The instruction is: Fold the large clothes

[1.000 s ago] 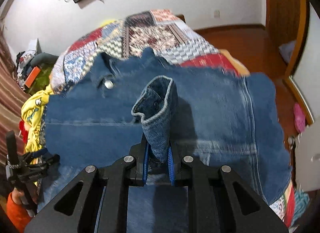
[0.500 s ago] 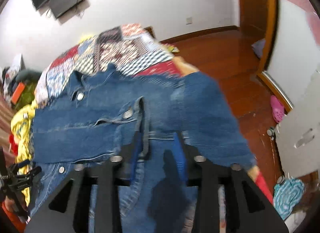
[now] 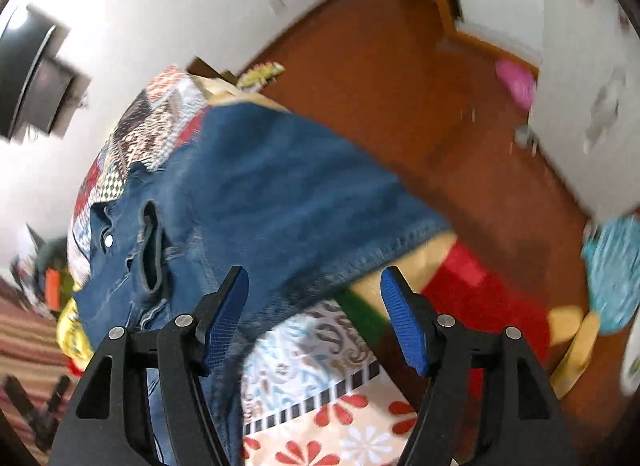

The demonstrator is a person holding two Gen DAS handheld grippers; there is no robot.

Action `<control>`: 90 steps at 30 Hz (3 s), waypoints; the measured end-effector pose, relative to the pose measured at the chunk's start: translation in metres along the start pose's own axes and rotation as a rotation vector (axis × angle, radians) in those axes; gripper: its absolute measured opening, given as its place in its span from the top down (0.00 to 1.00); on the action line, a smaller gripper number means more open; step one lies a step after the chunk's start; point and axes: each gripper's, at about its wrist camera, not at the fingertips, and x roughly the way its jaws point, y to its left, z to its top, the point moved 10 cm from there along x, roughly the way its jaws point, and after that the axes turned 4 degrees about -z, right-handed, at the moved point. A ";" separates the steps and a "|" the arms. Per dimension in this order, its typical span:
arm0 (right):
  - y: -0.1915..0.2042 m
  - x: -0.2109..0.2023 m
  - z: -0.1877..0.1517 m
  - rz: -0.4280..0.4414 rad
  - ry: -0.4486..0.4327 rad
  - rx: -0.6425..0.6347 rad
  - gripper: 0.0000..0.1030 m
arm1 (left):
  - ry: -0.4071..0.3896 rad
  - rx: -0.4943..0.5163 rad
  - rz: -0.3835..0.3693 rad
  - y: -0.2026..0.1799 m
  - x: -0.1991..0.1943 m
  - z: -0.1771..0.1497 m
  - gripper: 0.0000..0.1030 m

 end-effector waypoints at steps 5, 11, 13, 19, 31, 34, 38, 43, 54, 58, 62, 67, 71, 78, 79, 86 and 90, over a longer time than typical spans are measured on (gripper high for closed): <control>-0.018 0.028 0.004 0.065 0.049 0.149 0.37 | 0.010 -0.024 0.007 0.005 -0.002 -0.006 0.09; -0.032 0.049 0.031 0.017 0.025 0.258 0.45 | 0.036 -0.032 0.039 0.013 0.002 -0.016 0.09; -0.037 0.050 0.038 -0.043 -0.006 0.264 0.62 | 0.034 -0.033 0.041 0.014 0.001 -0.018 0.09; -0.013 0.024 0.050 -0.131 -0.120 0.162 0.88 | 0.028 -0.005 0.060 0.018 -0.002 -0.021 0.09; 0.221 -0.116 0.044 0.166 -0.410 -0.361 0.89 | -0.013 -0.003 0.027 0.016 -0.014 -0.023 0.09; 0.281 -0.094 0.006 0.213 -0.343 -0.496 0.89 | -0.025 -0.011 0.021 0.019 -0.022 -0.024 0.09; 0.305 -0.033 -0.036 0.204 -0.193 -0.556 0.89 | -0.036 -0.016 0.028 0.028 -0.032 -0.027 0.09; 0.286 0.054 -0.087 0.145 0.067 -0.544 0.89 | -0.034 -0.029 0.032 0.040 -0.040 -0.035 0.09; 0.252 0.017 -0.115 0.126 0.187 -0.657 0.65 | -0.062 0.078 -0.037 -0.016 -0.035 0.008 0.09; 0.235 -0.026 -0.091 0.102 -0.003 -0.706 0.57 | -0.081 0.179 -0.083 -0.064 -0.026 0.038 0.09; 0.208 -0.051 -0.057 0.081 -0.114 -0.647 0.43 | -0.077 0.301 -0.104 -0.117 -0.004 0.067 0.09; 0.168 -0.046 -0.024 -0.017 -0.172 -0.561 0.43 | -0.020 0.426 -0.144 -0.173 0.040 0.083 0.10; 0.140 -0.026 -0.016 -0.040 -0.119 -0.491 0.43 | 0.072 0.499 -0.180 -0.207 0.087 0.079 0.26; 0.131 -0.001 -0.024 -0.020 -0.055 -0.486 0.43 | 0.234 0.597 -0.181 -0.239 0.166 0.056 0.56; 0.134 0.004 -0.027 -0.016 -0.045 -0.488 0.43 | 0.244 0.588 -0.180 -0.240 0.173 0.056 0.60; 0.131 0.025 -0.038 -0.033 -0.015 -0.523 0.43 | 0.148 0.463 -0.268 -0.238 0.152 0.090 0.92; 0.132 0.024 -0.039 -0.040 -0.017 -0.534 0.43 | 0.036 0.414 -0.276 -0.214 0.103 0.114 0.93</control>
